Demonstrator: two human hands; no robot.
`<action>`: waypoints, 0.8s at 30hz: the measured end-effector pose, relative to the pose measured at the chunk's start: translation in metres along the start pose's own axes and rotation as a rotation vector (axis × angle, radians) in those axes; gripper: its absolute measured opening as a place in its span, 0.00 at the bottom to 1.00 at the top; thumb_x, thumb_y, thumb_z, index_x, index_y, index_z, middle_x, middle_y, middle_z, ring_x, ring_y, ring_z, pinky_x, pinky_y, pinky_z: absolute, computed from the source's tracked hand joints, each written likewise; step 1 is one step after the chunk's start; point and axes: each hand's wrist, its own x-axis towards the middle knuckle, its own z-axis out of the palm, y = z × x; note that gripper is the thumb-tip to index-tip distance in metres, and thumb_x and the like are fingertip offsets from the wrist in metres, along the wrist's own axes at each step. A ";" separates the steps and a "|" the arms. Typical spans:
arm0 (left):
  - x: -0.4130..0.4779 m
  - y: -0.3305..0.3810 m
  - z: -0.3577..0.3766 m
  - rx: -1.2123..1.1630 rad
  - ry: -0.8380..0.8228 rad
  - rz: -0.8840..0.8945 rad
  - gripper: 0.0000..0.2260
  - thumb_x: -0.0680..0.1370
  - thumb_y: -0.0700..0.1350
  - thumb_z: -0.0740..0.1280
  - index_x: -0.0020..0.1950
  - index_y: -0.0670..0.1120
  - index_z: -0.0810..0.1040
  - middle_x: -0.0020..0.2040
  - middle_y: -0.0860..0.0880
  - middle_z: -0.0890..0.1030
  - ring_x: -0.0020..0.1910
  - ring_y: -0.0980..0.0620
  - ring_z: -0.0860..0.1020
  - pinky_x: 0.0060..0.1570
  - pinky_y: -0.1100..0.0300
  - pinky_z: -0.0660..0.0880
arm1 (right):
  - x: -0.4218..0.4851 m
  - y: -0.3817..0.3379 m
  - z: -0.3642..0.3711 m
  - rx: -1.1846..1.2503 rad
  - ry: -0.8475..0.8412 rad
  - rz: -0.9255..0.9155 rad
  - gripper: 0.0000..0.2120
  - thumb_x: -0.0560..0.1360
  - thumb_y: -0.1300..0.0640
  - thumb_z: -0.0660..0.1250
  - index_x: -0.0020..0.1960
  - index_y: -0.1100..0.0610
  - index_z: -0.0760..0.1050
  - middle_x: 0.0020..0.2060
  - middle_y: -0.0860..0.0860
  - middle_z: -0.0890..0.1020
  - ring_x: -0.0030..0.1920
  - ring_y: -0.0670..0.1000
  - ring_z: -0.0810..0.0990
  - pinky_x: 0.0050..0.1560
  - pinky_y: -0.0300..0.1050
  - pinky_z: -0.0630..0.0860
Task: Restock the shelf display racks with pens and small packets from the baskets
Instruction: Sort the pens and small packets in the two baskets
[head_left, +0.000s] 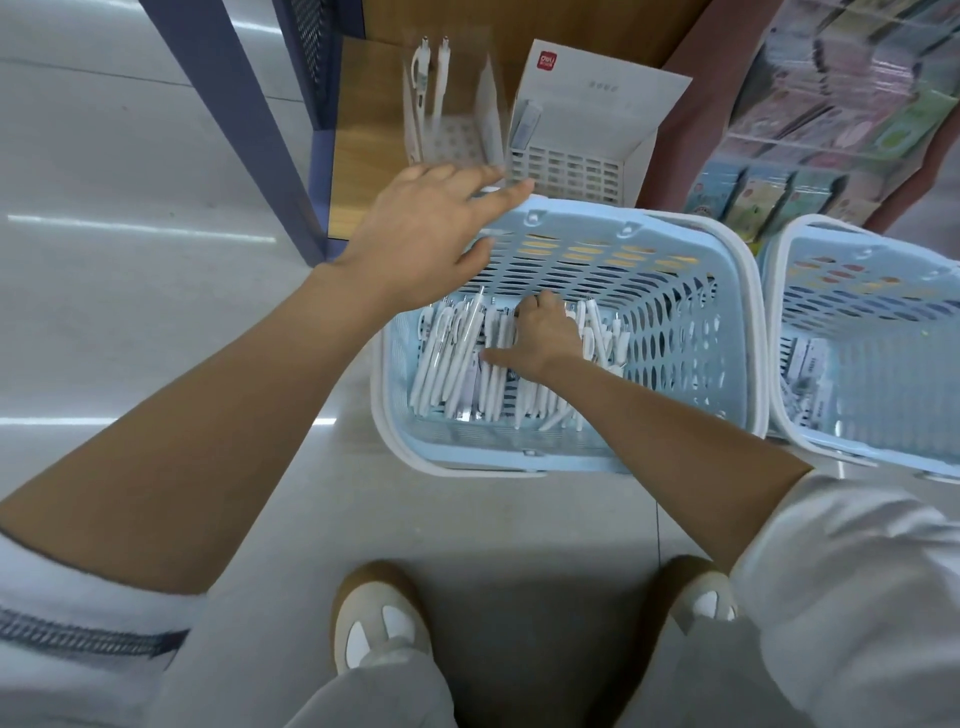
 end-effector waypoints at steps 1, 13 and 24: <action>-0.001 0.000 0.001 0.004 -0.003 -0.003 0.24 0.82 0.48 0.56 0.79 0.52 0.58 0.75 0.45 0.66 0.70 0.42 0.68 0.66 0.47 0.63 | 0.000 0.001 0.000 -0.009 0.002 -0.001 0.39 0.69 0.35 0.69 0.69 0.60 0.64 0.63 0.56 0.67 0.64 0.55 0.66 0.62 0.52 0.71; 0.000 0.001 0.002 0.002 0.005 -0.028 0.24 0.82 0.48 0.57 0.78 0.53 0.58 0.75 0.45 0.66 0.70 0.43 0.67 0.65 0.47 0.64 | -0.007 0.011 0.003 0.258 0.223 -0.172 0.23 0.68 0.53 0.74 0.60 0.53 0.71 0.54 0.53 0.69 0.54 0.52 0.69 0.54 0.47 0.69; 0.002 0.001 0.002 -0.004 -0.004 -0.039 0.24 0.82 0.49 0.57 0.79 0.54 0.57 0.75 0.46 0.66 0.71 0.44 0.66 0.64 0.47 0.64 | -0.010 0.024 0.000 0.018 0.147 -0.074 0.14 0.66 0.46 0.75 0.44 0.52 0.76 0.50 0.51 0.65 0.56 0.54 0.66 0.58 0.49 0.65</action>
